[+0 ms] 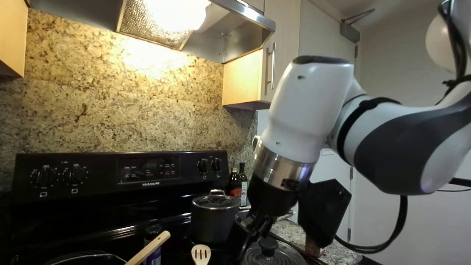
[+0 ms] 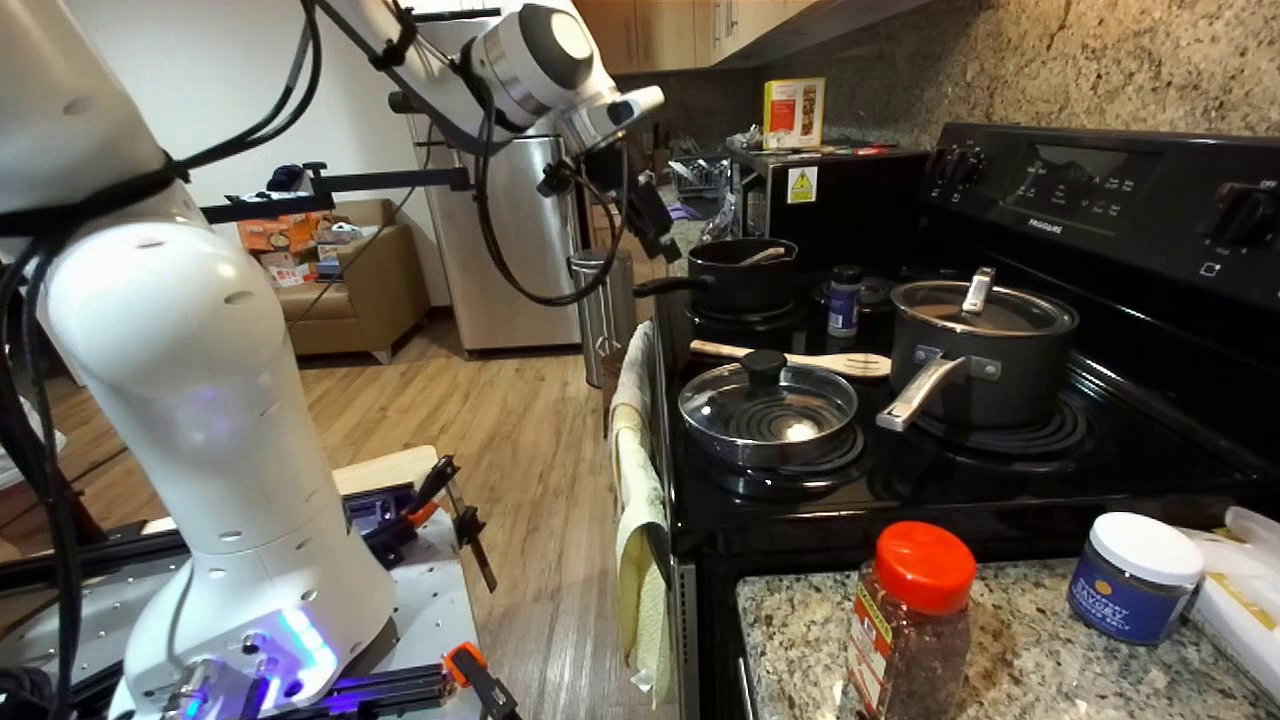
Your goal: Remove one wooden spoon from the pot
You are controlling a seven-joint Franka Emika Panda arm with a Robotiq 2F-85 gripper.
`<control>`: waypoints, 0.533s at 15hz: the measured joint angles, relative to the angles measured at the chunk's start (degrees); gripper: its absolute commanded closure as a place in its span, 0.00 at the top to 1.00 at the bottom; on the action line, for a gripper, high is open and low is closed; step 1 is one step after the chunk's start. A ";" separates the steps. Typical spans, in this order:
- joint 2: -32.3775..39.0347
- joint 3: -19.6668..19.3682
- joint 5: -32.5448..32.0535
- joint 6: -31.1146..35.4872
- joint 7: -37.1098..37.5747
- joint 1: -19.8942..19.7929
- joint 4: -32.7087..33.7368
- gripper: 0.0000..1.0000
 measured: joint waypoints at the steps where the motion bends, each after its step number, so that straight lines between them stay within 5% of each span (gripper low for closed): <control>1: -1.84 1.60 0.70 -0.71 -2.61 -0.79 -0.32 1.00; 4: -6.30 4.12 5.34 -2.12 -12.84 -2.01 -0.69 1.00; 8: -10.76 -0.96 14.52 -5.77 -28.87 2.72 -0.39 1.00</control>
